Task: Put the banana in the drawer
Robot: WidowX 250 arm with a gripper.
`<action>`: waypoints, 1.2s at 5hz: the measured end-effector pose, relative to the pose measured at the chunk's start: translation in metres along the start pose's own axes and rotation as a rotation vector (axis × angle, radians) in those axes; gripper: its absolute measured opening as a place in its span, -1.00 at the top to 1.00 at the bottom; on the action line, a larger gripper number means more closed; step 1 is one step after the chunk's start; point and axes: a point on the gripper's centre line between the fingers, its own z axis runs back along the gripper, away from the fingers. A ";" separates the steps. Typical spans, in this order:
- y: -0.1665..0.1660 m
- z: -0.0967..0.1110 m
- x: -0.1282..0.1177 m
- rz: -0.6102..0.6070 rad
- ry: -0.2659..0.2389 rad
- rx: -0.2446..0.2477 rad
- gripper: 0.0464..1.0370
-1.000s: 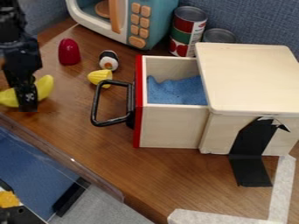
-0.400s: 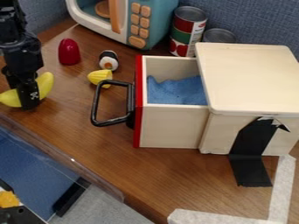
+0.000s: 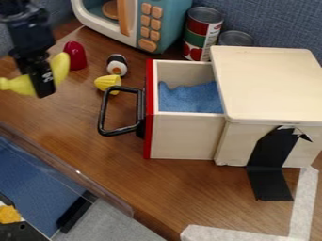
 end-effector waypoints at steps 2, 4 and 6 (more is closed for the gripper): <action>-0.055 0.007 0.034 -0.041 -0.002 0.011 -0.14; -0.094 0.012 0.067 0.009 0.004 -0.023 -0.14; -0.111 0.040 0.096 0.082 -0.024 -0.081 -0.14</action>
